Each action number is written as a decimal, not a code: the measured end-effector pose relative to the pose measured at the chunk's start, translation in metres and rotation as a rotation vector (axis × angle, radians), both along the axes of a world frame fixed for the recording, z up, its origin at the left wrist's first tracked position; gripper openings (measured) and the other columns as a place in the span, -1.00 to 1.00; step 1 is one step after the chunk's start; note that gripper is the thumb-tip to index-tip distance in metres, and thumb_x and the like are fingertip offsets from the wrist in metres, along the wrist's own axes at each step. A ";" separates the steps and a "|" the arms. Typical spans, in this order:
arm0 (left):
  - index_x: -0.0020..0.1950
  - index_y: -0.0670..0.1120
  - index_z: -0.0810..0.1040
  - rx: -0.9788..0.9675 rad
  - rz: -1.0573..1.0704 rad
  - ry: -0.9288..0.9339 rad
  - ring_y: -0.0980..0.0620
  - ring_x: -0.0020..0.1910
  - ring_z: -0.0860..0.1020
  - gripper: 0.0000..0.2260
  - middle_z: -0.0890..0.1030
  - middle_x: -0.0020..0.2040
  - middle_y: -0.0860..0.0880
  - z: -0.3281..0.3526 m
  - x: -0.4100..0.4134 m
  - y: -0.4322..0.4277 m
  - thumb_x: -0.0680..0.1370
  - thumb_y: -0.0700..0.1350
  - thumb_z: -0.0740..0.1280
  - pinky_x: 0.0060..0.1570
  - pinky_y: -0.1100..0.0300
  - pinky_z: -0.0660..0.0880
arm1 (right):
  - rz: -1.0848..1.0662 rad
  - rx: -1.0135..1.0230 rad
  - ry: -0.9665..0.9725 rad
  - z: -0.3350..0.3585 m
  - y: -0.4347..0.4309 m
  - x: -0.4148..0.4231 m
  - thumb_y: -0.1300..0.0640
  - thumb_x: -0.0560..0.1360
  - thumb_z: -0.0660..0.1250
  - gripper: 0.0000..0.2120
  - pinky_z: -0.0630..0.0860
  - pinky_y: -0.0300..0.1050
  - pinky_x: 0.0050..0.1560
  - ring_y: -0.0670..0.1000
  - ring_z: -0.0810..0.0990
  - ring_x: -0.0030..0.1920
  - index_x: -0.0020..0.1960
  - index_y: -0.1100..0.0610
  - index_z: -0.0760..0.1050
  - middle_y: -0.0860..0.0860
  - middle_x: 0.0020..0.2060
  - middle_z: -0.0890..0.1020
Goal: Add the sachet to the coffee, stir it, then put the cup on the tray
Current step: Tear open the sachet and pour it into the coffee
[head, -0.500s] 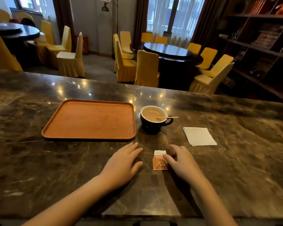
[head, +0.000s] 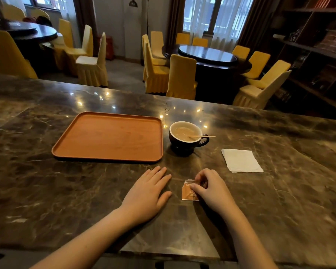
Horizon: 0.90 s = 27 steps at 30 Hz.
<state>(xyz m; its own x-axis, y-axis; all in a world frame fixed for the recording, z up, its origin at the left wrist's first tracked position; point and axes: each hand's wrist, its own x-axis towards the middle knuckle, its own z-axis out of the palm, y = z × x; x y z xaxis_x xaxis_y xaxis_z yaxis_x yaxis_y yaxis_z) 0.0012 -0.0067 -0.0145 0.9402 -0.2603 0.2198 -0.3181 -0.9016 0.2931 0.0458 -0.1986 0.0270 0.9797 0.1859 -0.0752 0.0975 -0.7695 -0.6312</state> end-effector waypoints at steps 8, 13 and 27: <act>0.46 -0.01 0.22 0.010 0.005 0.005 0.05 0.45 0.05 -0.37 0.18 0.48 -0.02 0.000 0.000 0.000 0.48 0.25 -0.14 0.34 0.18 -0.18 | 0.006 0.053 0.069 -0.002 -0.004 0.007 0.09 0.42 0.39 -0.78 0.35 -0.35 -0.27 -0.09 0.45 -0.12 0.04 0.08 0.50 0.03 0.02 0.47; 0.45 0.00 0.24 -0.012 0.017 -0.005 0.07 0.45 0.06 -0.38 0.19 0.47 0.01 -0.001 0.000 0.000 0.48 0.27 -0.11 0.33 0.18 -0.20 | -0.018 0.183 0.020 -0.003 -0.008 0.002 0.07 0.45 0.35 -0.93 0.38 -0.28 -0.23 -0.09 0.48 -0.12 -0.15 0.07 0.52 0.00 -0.08 0.54; -0.03 0.07 0.60 -0.827 0.144 0.151 0.20 -0.10 0.59 -0.86 0.65 -0.11 0.08 0.021 0.004 -0.039 0.49 -0.15 0.40 -0.03 0.18 0.55 | -0.036 0.714 0.070 0.009 -0.014 -0.004 0.09 0.43 0.37 -0.92 0.62 -0.17 -0.14 -0.02 0.62 -0.05 -0.08 -0.03 0.54 -0.04 -0.10 0.63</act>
